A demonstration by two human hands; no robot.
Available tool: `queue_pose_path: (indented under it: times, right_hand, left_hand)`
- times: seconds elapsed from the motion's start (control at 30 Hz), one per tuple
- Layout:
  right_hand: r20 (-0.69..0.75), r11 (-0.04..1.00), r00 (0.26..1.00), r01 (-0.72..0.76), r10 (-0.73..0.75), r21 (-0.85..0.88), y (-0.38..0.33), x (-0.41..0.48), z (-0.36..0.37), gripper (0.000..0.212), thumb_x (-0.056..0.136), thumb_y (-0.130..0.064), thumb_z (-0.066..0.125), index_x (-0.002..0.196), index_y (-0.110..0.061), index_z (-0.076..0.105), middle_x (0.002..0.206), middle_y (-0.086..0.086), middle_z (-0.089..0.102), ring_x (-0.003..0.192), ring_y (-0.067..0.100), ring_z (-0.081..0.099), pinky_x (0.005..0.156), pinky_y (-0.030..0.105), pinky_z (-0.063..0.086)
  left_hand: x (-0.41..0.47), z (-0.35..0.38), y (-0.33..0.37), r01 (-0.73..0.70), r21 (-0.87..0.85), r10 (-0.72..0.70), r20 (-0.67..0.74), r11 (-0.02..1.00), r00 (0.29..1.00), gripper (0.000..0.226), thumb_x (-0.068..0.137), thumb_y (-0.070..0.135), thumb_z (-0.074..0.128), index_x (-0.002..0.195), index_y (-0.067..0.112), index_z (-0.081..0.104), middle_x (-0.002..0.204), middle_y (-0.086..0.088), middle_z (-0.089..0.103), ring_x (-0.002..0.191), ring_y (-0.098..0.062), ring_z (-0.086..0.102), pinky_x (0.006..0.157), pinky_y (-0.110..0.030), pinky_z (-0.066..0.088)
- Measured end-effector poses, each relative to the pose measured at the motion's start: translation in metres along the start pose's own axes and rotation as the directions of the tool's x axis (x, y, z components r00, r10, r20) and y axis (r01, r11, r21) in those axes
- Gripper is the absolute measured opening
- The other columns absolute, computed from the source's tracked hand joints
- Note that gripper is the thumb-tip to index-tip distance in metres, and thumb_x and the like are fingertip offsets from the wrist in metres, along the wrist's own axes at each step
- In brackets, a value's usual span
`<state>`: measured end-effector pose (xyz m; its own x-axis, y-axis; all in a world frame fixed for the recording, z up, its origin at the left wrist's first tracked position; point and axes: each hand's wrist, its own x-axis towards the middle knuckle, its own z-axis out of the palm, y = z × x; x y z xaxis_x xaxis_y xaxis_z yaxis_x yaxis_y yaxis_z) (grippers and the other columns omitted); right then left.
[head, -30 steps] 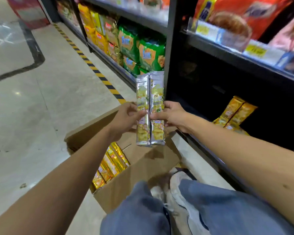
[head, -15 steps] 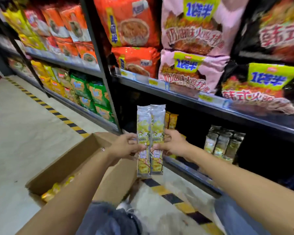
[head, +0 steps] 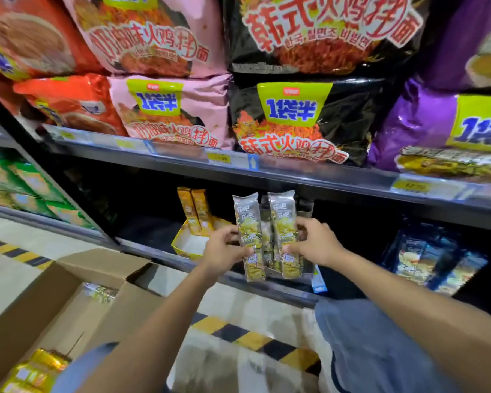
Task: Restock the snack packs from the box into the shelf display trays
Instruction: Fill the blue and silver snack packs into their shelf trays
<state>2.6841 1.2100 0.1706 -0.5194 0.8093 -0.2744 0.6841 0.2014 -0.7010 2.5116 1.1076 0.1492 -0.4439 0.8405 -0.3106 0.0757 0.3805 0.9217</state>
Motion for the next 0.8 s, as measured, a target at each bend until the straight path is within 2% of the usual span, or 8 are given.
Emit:
queue_pose_path:
  times: [0.1, 0.2, 0.27, 0.4, 0.5, 0.57, 0.67, 0.8]
  right_hand:
    - [-0.056, 0.995, 0.996, -0.070, 0.066, -0.073, 0.027, 0.011, -0.007, 0.033, 0.075, -0.029, 0.078, 0.100, -0.019, 0.059, 0.094, 0.001, 0.055, 0.099, 0.021, 0.054, 0.080, 0.028, 0.041]
    - [-0.146, 0.985, 0.975, -0.171, 0.165, -0.033, 0.050, 0.025, -0.006, 0.024, 0.078, -0.029, 0.076, 0.083, -0.013, 0.059, 0.096, 0.010, 0.064, 0.097, 0.027, 0.060, 0.082, 0.035, 0.048]
    - [-0.141, 0.970, 0.963, -0.236, 0.228, -0.047, 0.062, 0.038, -0.002, 0.030, 0.079, -0.036, 0.073, 0.073, -0.014, 0.054, 0.093, 0.011, 0.066, 0.092, 0.027, 0.061, 0.080, 0.037, 0.050]
    - [-0.120, 0.950, 0.945, -0.310, 0.305, -0.026, 0.076, 0.060, 0.011, 0.029, 0.081, -0.040, 0.070, 0.085, -0.013, 0.062, 0.101, 0.010, 0.067, 0.099, 0.027, 0.061, 0.079, 0.031, 0.050]
    - [-0.123, 0.939, 0.931, -0.343, 0.343, 0.018, 0.081, 0.068, 0.024, 0.034, 0.080, -0.035, 0.072, 0.064, -0.017, 0.048, 0.093, 0.007, 0.059, 0.096, 0.024, 0.058, 0.071, 0.026, 0.040]
    - [-0.119, 0.942, 0.936, -0.334, 0.332, -0.002, 0.084, 0.073, 0.030, 0.039, 0.079, -0.034, 0.074, 0.060, -0.019, 0.043, 0.092, 0.009, 0.058, 0.097, 0.025, 0.058, 0.070, 0.026, 0.037]
    - [-0.100, 0.949, 0.945, -0.315, 0.312, -0.016, 0.092, 0.083, 0.042, 0.026, 0.075, -0.033, 0.076, 0.076, -0.013, 0.060, 0.100, 0.012, 0.068, 0.097, 0.027, 0.062, 0.073, 0.027, 0.043]
    - [-0.088, 0.950, 0.948, -0.310, 0.307, -0.031, 0.100, 0.092, 0.052, 0.035, 0.074, -0.033, 0.077, 0.098, -0.010, 0.066, 0.108, 0.011, 0.067, 0.102, 0.027, 0.061, 0.081, 0.029, 0.049]
  left_hand:
    - [0.025, 0.021, -0.005, -0.057, 0.013, 0.058, -0.042, 0.998, 0.997, 0.038, 0.073, -0.012, 0.071, 0.078, 0.020, 0.051, 0.079, 0.009, 0.051, 0.071, -0.009, 0.055, 0.060, -0.015, 0.051]
    - [0.049, 0.032, -0.014, -0.095, 0.032, 0.097, -0.060, 0.995, 0.993, 0.039, 0.072, -0.014, 0.071, 0.093, 0.013, 0.052, 0.075, 0.009, 0.053, 0.062, 0.006, 0.059, 0.054, -0.003, 0.045]
    - [0.062, 0.037, -0.021, -0.096, 0.034, 0.098, -0.056, 0.995, 0.994, 0.035, 0.072, -0.014, 0.071, 0.093, 0.008, 0.055, 0.074, 0.003, 0.056, 0.062, 0.004, 0.057, 0.054, -0.003, 0.044]
    - [0.083, 0.044, -0.040, -0.052, -0.007, 0.051, -0.066, 0.999, 0.997, 0.037, 0.071, -0.014, 0.072, 0.097, 0.007, 0.054, 0.074, 0.006, 0.052, 0.066, -0.003, 0.051, 0.053, -0.004, 0.044]
    - [0.099, 0.050, -0.055, -0.037, 0.025, 0.038, -0.079, 0.999, 0.996, 0.029, 0.070, -0.015, 0.072, 0.092, -0.016, 0.054, 0.061, 0.007, 0.039, 0.049, 0.005, 0.042, 0.048, -0.004, 0.036]
    - [0.108, 0.052, -0.063, -0.048, 0.045, 0.052, -0.083, 0.998, 0.995, 0.030, 0.068, -0.013, 0.074, 0.087, -0.021, 0.052, 0.058, 0.009, 0.036, 0.045, 0.007, 0.038, 0.051, -0.005, 0.034]
    - [0.118, 0.054, -0.070, -0.080, 0.044, 0.083, -0.062, 0.996, 0.995, 0.035, 0.068, -0.009, 0.077, 0.091, -0.021, 0.054, 0.062, 0.012, 0.041, 0.060, 0.002, 0.040, 0.060, -0.013, 0.038]
    - [0.123, 0.055, -0.069, -0.071, -0.026, 0.070, -0.035, 0.997, 0.997, 0.025, 0.072, -0.010, 0.073, 0.094, -0.004, 0.064, 0.061, 0.013, 0.057, 0.060, 0.001, 0.052, 0.063, -0.020, 0.052]
